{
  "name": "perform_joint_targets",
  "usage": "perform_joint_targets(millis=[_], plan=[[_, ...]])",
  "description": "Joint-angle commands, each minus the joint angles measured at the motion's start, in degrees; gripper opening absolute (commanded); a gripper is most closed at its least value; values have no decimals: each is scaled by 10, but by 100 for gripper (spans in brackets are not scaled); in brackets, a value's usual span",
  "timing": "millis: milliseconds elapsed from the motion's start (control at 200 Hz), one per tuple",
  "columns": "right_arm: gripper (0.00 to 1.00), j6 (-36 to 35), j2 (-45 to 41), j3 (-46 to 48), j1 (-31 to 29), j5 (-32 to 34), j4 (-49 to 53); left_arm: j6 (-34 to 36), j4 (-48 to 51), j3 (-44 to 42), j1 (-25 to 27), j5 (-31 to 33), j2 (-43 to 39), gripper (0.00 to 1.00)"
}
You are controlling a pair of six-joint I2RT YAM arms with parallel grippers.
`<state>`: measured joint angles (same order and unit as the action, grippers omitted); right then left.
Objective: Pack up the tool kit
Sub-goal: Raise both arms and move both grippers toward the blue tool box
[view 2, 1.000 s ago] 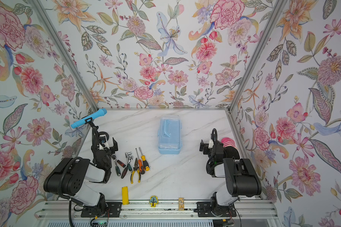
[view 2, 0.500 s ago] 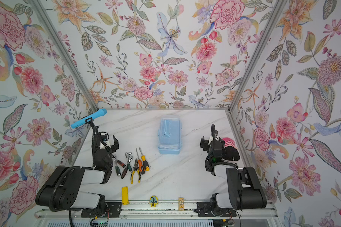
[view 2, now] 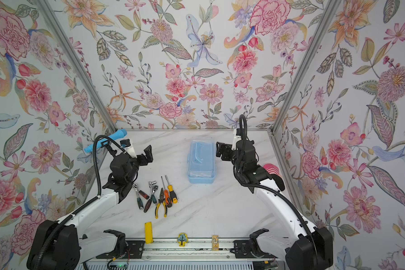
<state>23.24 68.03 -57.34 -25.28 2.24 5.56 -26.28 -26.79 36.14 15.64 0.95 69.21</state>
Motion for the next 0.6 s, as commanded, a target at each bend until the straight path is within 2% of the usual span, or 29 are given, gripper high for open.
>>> perform_joint_targets(millis=[0, 160, 315, 595], plan=[[84, 57, 15, -1, -31, -75, 89, -61, 64, 9, 20, -117, 11, 91], [73, 99, 45, 22, -39, -177, 32, -79, 47, -6, 32, -158, 8, 86], [66, 114, 101, 1, -27, -216, -31, -99, -1, -4, 49, -186, 55, 85], [64, 199, 243, -52, 33, -313, -163, -104, -37, 23, 92, -178, 128, 82]])
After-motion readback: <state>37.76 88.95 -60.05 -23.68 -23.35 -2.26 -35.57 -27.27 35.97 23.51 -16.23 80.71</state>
